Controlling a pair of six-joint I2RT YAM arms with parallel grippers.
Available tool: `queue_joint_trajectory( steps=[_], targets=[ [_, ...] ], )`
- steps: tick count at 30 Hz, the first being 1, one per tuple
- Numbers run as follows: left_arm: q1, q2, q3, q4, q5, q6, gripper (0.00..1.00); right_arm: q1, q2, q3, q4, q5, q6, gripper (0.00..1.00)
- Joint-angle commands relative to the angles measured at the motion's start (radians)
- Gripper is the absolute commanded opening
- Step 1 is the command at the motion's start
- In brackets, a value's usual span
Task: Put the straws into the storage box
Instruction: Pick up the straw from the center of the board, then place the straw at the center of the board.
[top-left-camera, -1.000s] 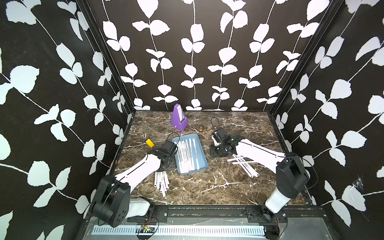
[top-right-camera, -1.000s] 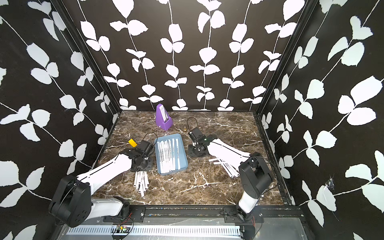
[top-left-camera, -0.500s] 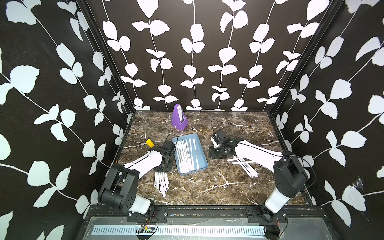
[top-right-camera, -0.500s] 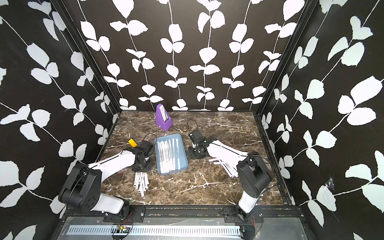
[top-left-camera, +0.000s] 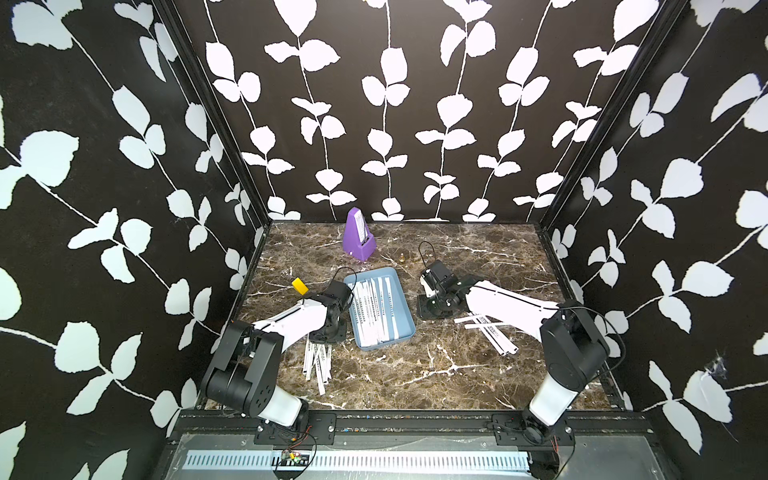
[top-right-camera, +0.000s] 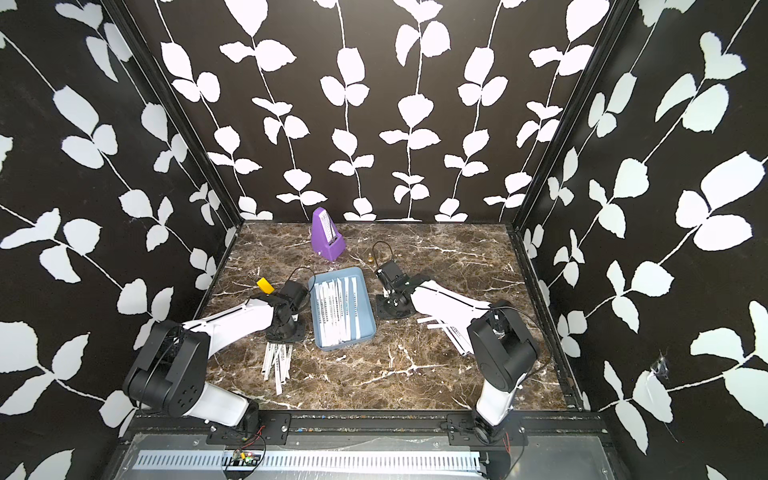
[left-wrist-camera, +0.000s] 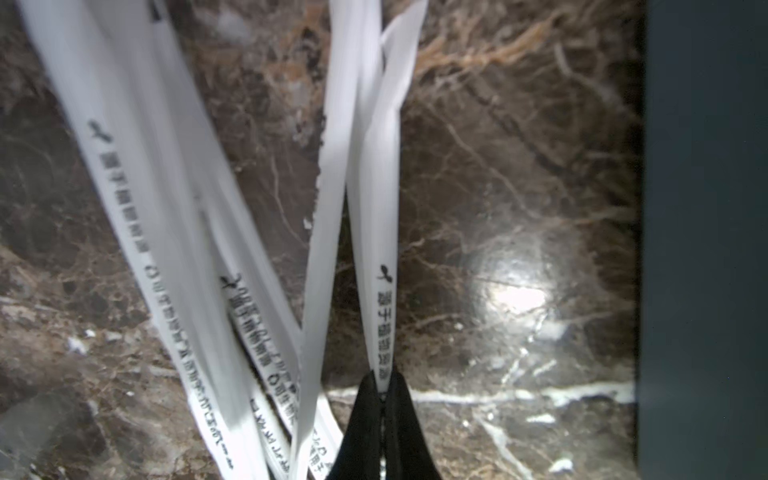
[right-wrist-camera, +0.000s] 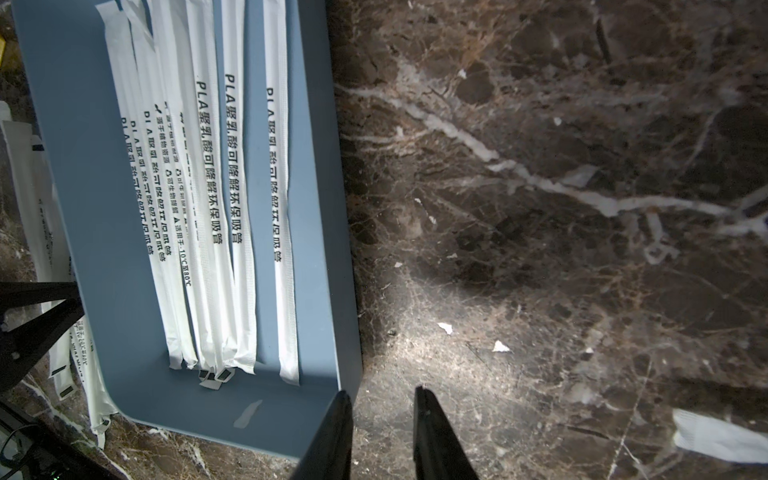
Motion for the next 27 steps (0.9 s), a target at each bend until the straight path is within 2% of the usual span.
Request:
queue_joint_trajectory(
  steps=[1, 7, 10, 14, 20, 23, 27],
  targets=[
    [0.005, -0.06, 0.05, -0.058, -0.004, 0.01, 0.04, 0.01, 0.008, 0.038, -0.012, 0.004, -0.007, 0.28],
    [0.004, -0.177, 0.138, -0.158, -0.028, -0.001, 0.04, 0.01, 0.009, 0.055, -0.029, 0.007, -0.016, 0.27],
    [0.005, -0.218, 0.149, -0.136, -0.013, -0.001, 0.04, 0.006, 0.009, 0.056, -0.025, 0.008, -0.016, 0.27],
    [0.005, -0.154, 0.137, -0.14, -0.012, -0.001, 0.04, 0.006, 0.021, 0.063, -0.011, -0.011, -0.006, 0.27],
    [0.005, -0.089, 0.006, -0.023, 0.021, -0.073, 0.05, 0.008, 0.027, 0.07, -0.006, -0.025, 0.001, 0.27],
    [0.004, -0.095, -0.034, 0.04, 0.056, -0.114, 0.1, 0.008, 0.028, 0.062, 0.001, -0.025, 0.003, 0.27],
    [0.005, -0.082, -0.034, 0.034, 0.046, -0.121, 0.19, 0.011, 0.035, 0.062, 0.008, -0.034, 0.008, 0.27]
  ],
)
